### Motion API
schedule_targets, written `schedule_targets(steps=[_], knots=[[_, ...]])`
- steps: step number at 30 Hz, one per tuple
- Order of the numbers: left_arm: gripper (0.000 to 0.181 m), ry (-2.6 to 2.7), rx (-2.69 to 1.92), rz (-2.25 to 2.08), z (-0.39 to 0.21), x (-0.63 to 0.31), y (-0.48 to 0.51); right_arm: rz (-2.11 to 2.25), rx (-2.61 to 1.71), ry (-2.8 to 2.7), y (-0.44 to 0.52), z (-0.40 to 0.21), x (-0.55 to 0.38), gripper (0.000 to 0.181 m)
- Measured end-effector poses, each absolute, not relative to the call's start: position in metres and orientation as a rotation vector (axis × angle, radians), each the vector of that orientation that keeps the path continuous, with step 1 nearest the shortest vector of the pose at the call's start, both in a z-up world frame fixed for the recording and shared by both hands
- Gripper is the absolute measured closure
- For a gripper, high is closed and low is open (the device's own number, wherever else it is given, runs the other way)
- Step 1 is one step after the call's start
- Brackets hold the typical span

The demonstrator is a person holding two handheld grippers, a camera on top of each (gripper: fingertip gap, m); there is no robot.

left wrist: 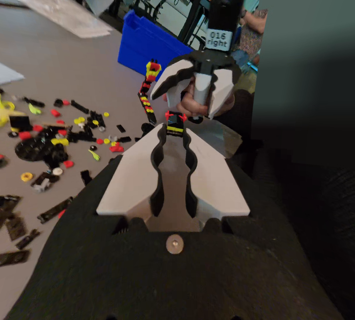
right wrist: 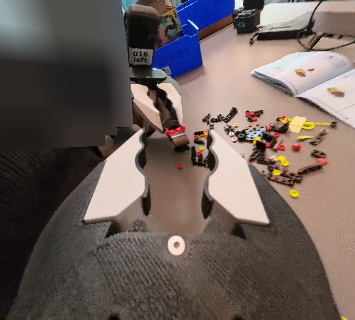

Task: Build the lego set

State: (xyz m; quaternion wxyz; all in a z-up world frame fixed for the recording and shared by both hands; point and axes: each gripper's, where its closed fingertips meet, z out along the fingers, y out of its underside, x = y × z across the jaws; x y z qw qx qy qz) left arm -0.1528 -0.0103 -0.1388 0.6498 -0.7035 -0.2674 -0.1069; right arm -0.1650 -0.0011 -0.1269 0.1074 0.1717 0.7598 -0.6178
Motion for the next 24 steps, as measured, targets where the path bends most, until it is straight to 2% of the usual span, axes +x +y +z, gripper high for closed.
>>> schedule_targets(steps=[3,11,16,21,24], knots=[[0.167,-0.494,-1.633,-0.121,-0.132,-0.146,-0.008,-1.715,0.554,2.110,-0.006,-0.132,-0.156,0.123],[0.167,-0.391,-1.702,-0.052,-0.136,-0.134,-0.001,-1.585,0.546,1.906,-0.014,-0.135,-0.136,0.159],[0.157,-0.473,-1.680,-0.161,-0.140,-0.136,0.001,-1.647,0.514,1.939,-0.012,-0.132,-0.140,0.159],[0.146,-0.589,-1.547,-0.537,-0.136,-0.130,0.001,-1.671,0.355,2.109,-0.012,-0.137,-0.133,0.159],[0.145,-0.607,-1.421,-0.747,-0.124,-0.126,-0.002,-1.703,0.216,2.156,-0.011,-0.134,-0.124,0.159]])
